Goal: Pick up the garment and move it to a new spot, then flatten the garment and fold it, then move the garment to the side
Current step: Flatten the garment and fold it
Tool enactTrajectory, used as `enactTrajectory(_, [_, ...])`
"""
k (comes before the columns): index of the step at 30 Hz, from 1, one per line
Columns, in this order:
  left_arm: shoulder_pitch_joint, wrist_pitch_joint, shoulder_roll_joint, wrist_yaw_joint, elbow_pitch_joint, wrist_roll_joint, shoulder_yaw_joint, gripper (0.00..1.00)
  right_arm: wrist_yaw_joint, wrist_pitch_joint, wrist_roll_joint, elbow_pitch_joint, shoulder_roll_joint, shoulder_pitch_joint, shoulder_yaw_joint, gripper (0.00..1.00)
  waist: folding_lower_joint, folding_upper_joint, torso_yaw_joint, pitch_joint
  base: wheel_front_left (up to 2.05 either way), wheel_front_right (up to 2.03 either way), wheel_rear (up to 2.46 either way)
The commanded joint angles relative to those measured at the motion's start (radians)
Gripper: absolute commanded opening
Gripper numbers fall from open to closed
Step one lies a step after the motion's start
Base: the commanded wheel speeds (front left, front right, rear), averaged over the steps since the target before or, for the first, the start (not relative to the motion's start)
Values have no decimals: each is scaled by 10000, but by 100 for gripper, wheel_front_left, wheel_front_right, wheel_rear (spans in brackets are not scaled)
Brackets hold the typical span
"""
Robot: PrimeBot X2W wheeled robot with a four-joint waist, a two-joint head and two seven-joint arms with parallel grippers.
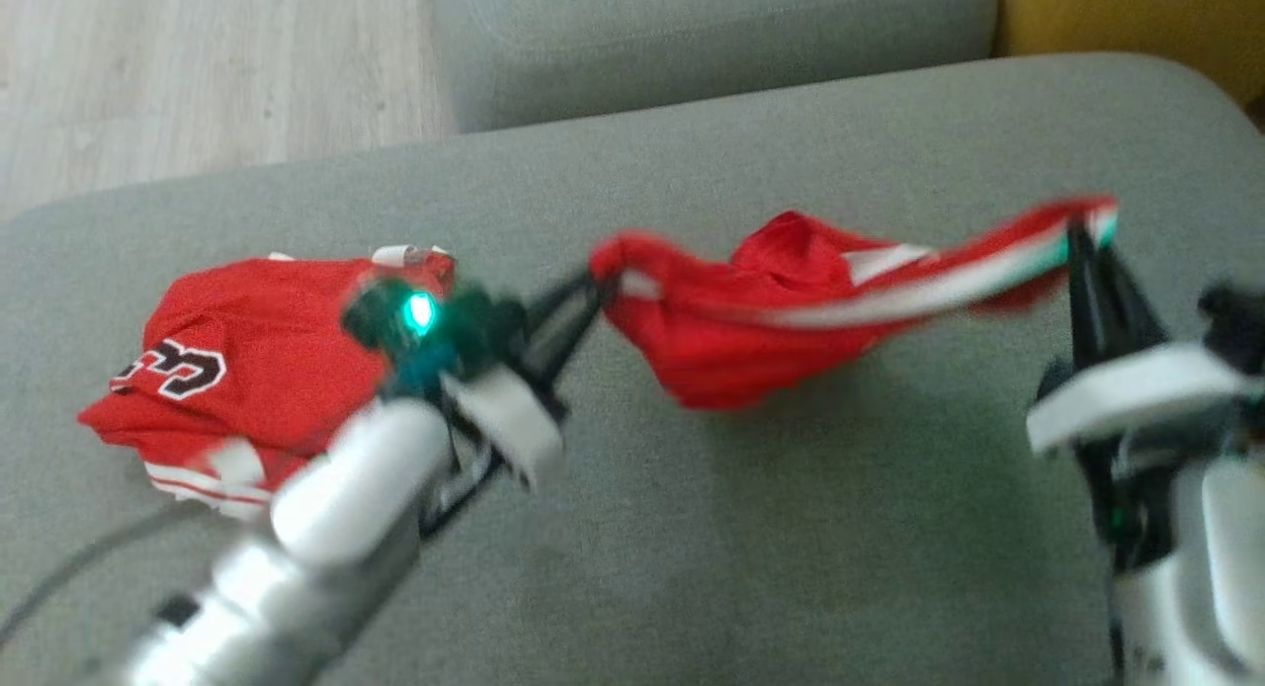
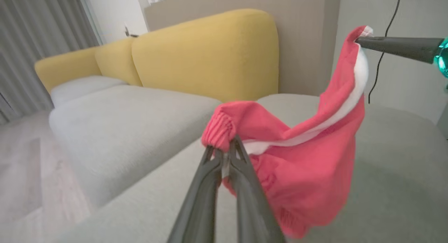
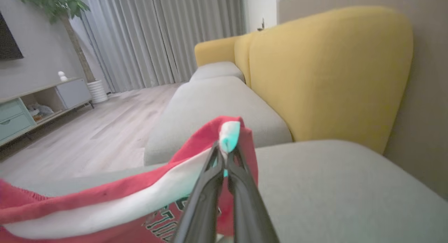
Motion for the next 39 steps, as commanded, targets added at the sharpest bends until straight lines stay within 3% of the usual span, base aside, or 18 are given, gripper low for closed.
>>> enactTrajectory(1, [-1093, 185, 297, 19, -323, -128, 590, 0, -7, 166, 79, -466, -268, -970, 381, 0, 1, 0, -11, -239, 0, 0, 0])
enactTrajectory(8, [-3469, 1082, 313, -34, 283, -590, 1176, 0, -7, 524, -70, 22, -1055, -3579, 972, 0, 1, 0, -168, -847, 0, 0, 0])
enactTrajectory(16, [-4941, 1313, 260, -66, 1048, -851, 1098, 0, -7, 337, -444, 255, -921, -4178, 1035, 0, 1, 0, -243, -1260, 0, 0, 0])
enactTrajectory(22, [-4263, 1543, 242, -56, 1130, -1591, 1109, 0, -7, 448, -558, 173, -950, -3358, 1179, 0, 1, 0, -160, -1295, 0, 0, 0])
enactTrajectory(31, [-2468, 2373, 827, 515, -121, -2360, 1156, 0, -7, 991, -519, -452, -1547, -2429, 1095, 0, 1, 0, 142, -889, 0, 0, 0])
enactTrajectory(35, [-2425, 2728, 1174, 839, -800, -2413, 1264, 0, -7, 1276, -354, -517, -1788, -2700, 1077, 0, 1, 0, 208, -320, 0, 0, 0])
enactTrajectory(39, [-3256, 3021, 1217, 975, -642, -2414, 1517, 0, -7, 1358, -186, 69, -1936, -4017, 1329, 0, 1, 0, 95, 607, 0, 0, 0])
